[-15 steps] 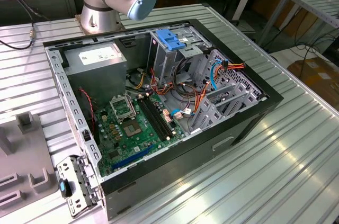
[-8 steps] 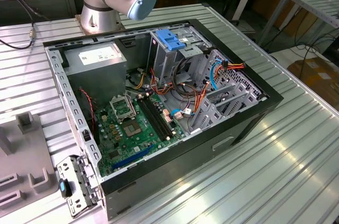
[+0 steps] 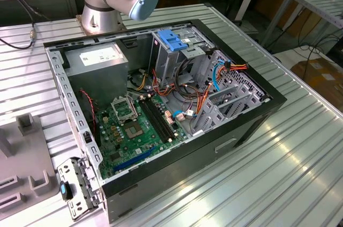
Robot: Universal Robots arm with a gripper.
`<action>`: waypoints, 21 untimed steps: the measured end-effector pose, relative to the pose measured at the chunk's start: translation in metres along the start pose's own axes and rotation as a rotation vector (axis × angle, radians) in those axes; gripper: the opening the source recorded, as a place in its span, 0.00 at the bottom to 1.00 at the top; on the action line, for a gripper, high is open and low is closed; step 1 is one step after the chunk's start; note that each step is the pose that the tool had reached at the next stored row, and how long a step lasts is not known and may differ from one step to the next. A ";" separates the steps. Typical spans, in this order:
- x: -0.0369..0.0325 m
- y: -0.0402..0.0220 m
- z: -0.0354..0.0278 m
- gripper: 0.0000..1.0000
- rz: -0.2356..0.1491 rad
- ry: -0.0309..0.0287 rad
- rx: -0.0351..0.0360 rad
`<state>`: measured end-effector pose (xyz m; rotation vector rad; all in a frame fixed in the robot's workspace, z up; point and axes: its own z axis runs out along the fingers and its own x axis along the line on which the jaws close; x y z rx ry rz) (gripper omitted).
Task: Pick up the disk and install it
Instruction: 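Pick up the disk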
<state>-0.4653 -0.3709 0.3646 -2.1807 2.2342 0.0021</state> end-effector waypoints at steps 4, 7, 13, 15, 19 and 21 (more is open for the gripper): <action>0.0000 0.0000 -0.0027 0.37 0.000 -0.0001 0.0001; 0.0000 -0.0001 -0.0044 0.37 0.000 -0.0010 -0.0001; 0.0000 -0.0001 -0.0080 0.37 0.000 -0.0020 0.0000; 0.0000 -0.0001 -0.0096 0.37 0.000 -0.0021 0.0000; -0.0001 -0.0001 -0.0114 0.37 0.000 -0.0021 -0.0001; -0.0001 -0.0002 -0.0129 0.37 0.000 -0.0022 -0.0001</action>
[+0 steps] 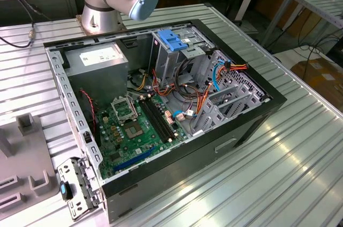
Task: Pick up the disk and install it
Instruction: 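Pick up the disk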
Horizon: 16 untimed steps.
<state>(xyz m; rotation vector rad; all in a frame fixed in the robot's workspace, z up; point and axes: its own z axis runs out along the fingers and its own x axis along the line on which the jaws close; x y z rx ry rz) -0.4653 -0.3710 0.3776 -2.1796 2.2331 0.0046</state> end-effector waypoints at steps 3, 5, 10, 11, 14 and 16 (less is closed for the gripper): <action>0.0000 0.0000 -0.0015 0.37 0.000 0.0000 0.0000; -0.0001 -0.0001 -0.0031 0.37 0.000 0.0000 0.0000; -0.0001 -0.0001 -0.0060 0.37 0.000 0.0000 0.0000; -0.0001 -0.0001 -0.0066 0.37 0.000 0.0000 0.0000; -0.0001 -0.0001 -0.0082 0.37 0.000 0.0000 0.0001; -0.0002 -0.0001 -0.0094 0.37 0.000 0.0000 0.0000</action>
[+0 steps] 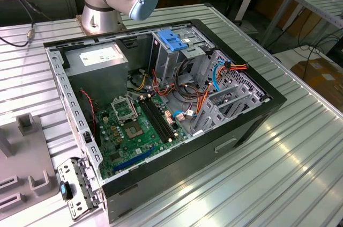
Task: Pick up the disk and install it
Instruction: 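Pick up the disk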
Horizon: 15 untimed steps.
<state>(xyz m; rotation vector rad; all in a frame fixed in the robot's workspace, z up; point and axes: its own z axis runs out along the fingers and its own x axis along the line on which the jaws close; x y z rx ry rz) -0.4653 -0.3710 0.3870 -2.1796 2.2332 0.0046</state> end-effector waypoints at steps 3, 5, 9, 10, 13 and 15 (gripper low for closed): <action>0.0000 0.0000 -0.0017 0.37 0.000 -0.0001 0.0000; 0.0000 0.0000 -0.0028 0.37 0.000 0.0000 0.0001; -0.0001 -0.0001 -0.0047 0.37 0.000 0.0000 0.0000; -0.0001 -0.0001 -0.0053 0.37 0.000 0.0000 0.0000; -0.0001 -0.0001 -0.0067 0.37 0.000 0.0000 0.0001; -0.0001 -0.0001 -0.0077 0.37 0.000 0.0000 0.0000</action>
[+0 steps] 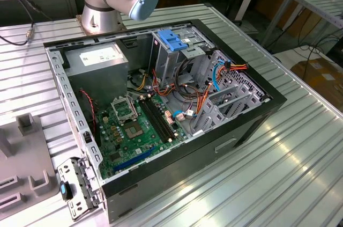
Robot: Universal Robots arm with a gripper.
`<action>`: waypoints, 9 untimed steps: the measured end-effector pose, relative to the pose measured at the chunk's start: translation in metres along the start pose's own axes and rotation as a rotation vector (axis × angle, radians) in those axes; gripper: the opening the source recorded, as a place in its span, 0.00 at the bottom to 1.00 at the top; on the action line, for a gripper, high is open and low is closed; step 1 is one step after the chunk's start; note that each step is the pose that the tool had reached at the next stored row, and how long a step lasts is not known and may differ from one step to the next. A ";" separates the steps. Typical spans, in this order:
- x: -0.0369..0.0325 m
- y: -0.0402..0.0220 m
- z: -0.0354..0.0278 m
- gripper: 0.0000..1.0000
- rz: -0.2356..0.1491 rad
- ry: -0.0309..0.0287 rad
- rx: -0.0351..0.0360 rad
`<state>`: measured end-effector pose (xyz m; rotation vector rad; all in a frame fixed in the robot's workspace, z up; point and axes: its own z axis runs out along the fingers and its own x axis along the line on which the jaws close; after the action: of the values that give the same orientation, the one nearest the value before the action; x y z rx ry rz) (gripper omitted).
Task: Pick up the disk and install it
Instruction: 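Pick up the disk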
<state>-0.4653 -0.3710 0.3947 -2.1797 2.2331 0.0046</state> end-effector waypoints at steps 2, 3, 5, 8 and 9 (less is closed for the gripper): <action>0.0000 0.0000 -0.0014 0.37 0.000 0.0000 0.0000; 0.0000 -0.0001 -0.0017 0.37 0.000 0.0000 0.0000; 0.0000 -0.0001 -0.0027 0.37 0.000 0.0000 0.0000; -0.0001 -0.0001 -0.0046 0.37 0.000 0.0000 0.0000; -0.0001 -0.0001 -0.0056 0.37 0.000 0.0000 0.0000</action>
<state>-0.4653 -0.3710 0.4003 -2.1796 2.2331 0.0045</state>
